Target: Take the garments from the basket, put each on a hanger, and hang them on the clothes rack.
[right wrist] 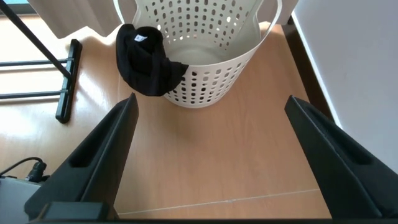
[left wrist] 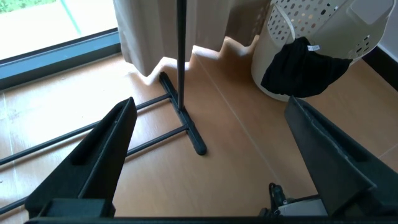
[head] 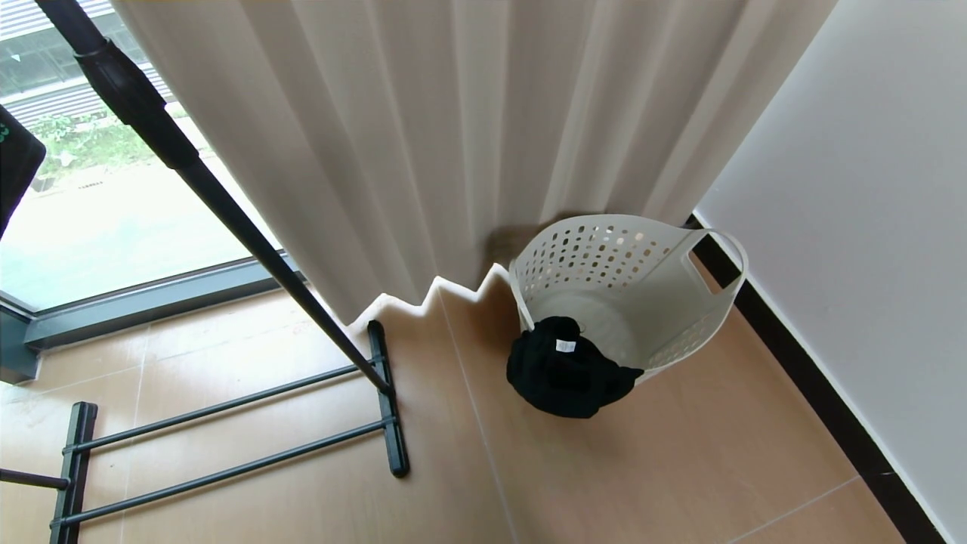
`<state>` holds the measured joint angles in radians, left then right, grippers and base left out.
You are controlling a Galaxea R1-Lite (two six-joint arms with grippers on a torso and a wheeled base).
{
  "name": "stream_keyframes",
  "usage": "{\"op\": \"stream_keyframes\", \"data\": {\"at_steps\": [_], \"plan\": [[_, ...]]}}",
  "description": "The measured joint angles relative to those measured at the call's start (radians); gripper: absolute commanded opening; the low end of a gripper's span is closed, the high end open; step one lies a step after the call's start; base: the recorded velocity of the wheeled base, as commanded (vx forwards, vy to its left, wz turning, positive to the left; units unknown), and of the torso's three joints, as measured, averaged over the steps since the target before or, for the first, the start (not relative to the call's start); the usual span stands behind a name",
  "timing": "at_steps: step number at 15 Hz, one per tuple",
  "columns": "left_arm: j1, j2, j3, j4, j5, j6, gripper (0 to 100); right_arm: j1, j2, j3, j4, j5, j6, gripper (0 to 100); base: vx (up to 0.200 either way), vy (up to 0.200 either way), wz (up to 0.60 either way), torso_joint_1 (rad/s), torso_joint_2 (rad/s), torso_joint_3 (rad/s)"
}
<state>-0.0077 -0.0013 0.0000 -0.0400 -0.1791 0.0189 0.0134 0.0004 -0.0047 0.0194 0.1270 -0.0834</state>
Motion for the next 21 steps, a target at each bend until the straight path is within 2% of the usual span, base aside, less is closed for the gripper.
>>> {"op": "stream_keyframes", "data": {"at_steps": [2,6,7,10,12,15,18,20,21], "plan": [[0.0,0.0,0.0,-0.001,0.001,-0.001,100,0.0,0.0,-0.001,0.007,-0.024,-0.048,100,0.0,0.0,0.0,0.0,0.0,0.0],[0.0,0.0,0.0,-0.001,0.001,-0.001,100,0.006,0.068,-0.005,0.008,-0.023,-0.078,100,0.0,0.0,0.0,0.0,0.0,0.0],[0.0,0.0,0.0,-0.001,0.001,-0.001,100,0.041,0.119,-0.006,0.008,-0.021,-0.079,100,0.0,0.0,0.0,0.0,0.0,0.0],[0.0,0.0,0.0,-0.001,0.001,-0.001,100,0.223,0.237,-0.006,0.008,-0.02,-0.081,100,0.0,0.0,0.0,0.0,0.0,0.0],[0.0,0.0,0.0,-0.001,0.001,-0.001,100,0.268,0.286,-0.016,0.007,-0.019,-0.08,100,0.0,0.0,0.0,0.0,0.0,0.0],[0.0,0.0,0.0,-0.001,0.001,-0.001,100,0.287,0.436,-0.129,-0.021,-0.016,-0.054,100,0.0,0.0,0.0,0.0,0.0,0.0],[0.0,0.0,0.0,-0.001,0.001,-0.001,100,0.321,0.716,-0.26,-0.113,-0.015,-0.064,100,0.0,0.0,0.0,0.0,0.0,0.0],[0.0,0.0,0.0,-0.001,0.001,-0.001,100,0.341,0.924,-0.366,-0.164,-0.015,-0.122,100,0.0,0.0,0.0,0.0,0.0,0.0],[0.0,0.0,0.0,-0.001,0.001,-0.001,100,0.349,1.027,-0.435,-0.183,-0.018,-0.194,100,0.0,0.0,0.0,0.0,0.0,0.0]]}}
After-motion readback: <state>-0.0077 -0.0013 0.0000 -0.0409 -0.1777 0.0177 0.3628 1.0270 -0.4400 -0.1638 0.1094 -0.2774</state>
